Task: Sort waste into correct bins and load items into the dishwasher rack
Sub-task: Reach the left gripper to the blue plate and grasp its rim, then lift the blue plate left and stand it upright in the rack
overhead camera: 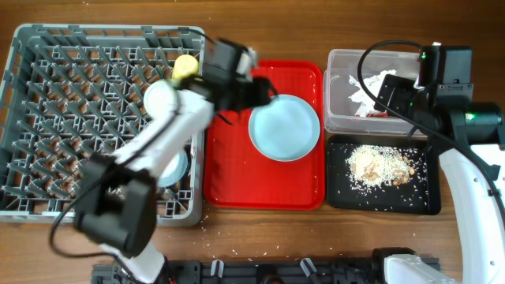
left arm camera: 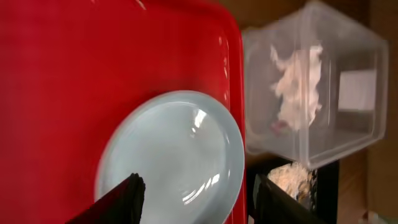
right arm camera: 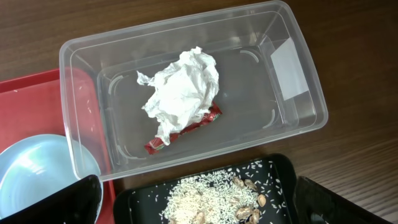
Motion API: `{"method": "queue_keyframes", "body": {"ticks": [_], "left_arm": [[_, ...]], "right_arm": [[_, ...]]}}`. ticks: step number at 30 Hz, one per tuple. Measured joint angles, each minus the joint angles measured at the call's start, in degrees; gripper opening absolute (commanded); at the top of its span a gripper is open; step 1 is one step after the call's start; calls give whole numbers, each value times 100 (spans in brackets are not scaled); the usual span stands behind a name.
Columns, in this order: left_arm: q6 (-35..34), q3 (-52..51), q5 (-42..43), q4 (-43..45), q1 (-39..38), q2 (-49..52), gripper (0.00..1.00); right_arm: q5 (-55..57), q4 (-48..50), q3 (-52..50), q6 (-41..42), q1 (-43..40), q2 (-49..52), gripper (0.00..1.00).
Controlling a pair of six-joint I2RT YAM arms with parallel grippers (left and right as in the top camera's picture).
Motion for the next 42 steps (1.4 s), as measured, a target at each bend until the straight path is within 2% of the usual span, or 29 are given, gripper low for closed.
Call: {"method": "queue_keyframes", "body": {"ticks": [4, 13, 18, 19, 21, 25, 27, 34, 37, 39, 42], "left_arm": [[142, 4, -501, -866, 321, 13, 52], [439, -376, -970, -490, -195, 588, 47], [435, -378, -2081, -411, -804, 909, 45], [435, -380, -2232, -411, -866, 944, 44], [433, -382, -2500, -409, -940, 1005, 34], [437, -380, -2691, -352, -1043, 1113, 30], [437, -361, -2721, -269, -1099, 1150, 4], [433, -247, -3178, -407, -1154, 1121, 4], [509, -212, -3628, -850, -1172, 566, 4], [686, -177, -4131, -988, -1217, -413, 4], [955, -15, -5396, -1274, -1285, -2063, 4]], "right_arm": [[0, 0, 0, 0, 0, 0, 100], [0, 0, 0, 0, 0, 0, 100], [0, 0, 0, 0, 0, 0, 100], [0, 0, 0, 0, 0, 0, 100], [0, 0, 0, 0, 0, 0, 100], [0, -2, 0, 0, 0, 0, 100], [0, 0, 2, 0, 0, 0, 100], [0, -2, 0, 0, 0, 0, 100], [0, -2, 0, 0, 0, 0, 100], [0, -2, 0, 0, 0, 0, 100], [0, -2, 0, 0, 0, 0, 100]]}}
